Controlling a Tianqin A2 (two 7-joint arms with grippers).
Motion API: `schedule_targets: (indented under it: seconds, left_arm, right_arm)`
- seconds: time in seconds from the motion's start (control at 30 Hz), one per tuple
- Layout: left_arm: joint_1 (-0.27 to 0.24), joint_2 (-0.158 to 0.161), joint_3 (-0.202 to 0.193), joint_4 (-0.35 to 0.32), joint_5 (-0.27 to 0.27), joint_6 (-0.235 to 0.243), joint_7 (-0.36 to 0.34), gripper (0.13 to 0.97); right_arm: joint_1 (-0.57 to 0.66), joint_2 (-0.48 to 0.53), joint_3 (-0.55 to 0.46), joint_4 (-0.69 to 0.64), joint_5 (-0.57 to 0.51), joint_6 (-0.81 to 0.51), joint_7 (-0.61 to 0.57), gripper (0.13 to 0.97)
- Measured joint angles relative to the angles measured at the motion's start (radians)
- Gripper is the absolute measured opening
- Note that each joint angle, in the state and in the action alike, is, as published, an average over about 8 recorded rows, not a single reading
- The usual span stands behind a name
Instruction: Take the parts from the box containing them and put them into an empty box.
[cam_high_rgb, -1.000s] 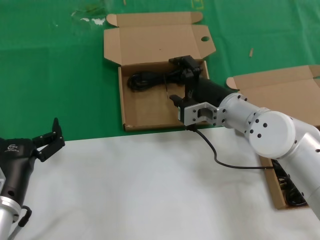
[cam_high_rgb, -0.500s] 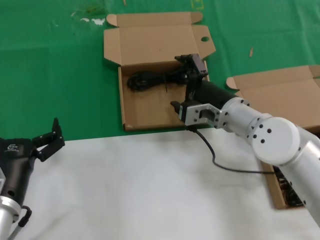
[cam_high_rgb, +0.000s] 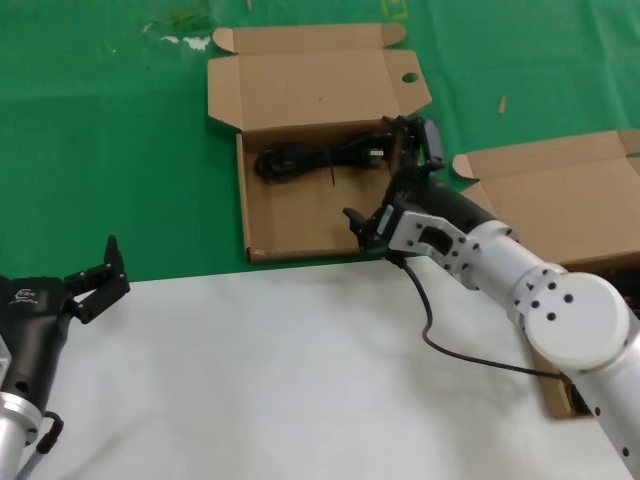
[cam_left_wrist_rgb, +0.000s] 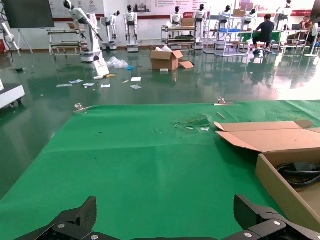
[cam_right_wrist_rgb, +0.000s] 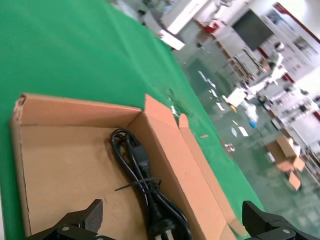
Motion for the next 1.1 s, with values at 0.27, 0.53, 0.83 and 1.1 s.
schedule_targets:
  seconds: [0.27, 0.53, 0.83, 1.1]
  left_arm:
    - [0.0, 0.0, 0.0, 0.0, 0.0, 0.0, 0.0, 0.966]
    - [0.0, 0.0, 0.0, 0.0, 0.0, 0.0, 0.0, 0.966]
    - [0.0, 0.0, 0.0, 0.0, 0.0, 0.0, 0.001, 0.966]
    - [0.0, 0.0, 0.0, 0.0, 0.0, 0.0, 0.0, 0.966]
  right_arm:
    - [-0.078, 0.001, 0.053, 0.061, 0.071, 0.035, 0.053, 0.966]
    - [-0.155, 0.002, 0.105, 0.122, 0.142, 0.071, 0.107, 0.966]
    - [-0.242, 0.003, 0.164, 0.19, 0.221, 0.11, 0.166, 0.966]
    - [-0.32, 0.004, 0.217, 0.251, 0.293, 0.145, 0.22, 0.966]
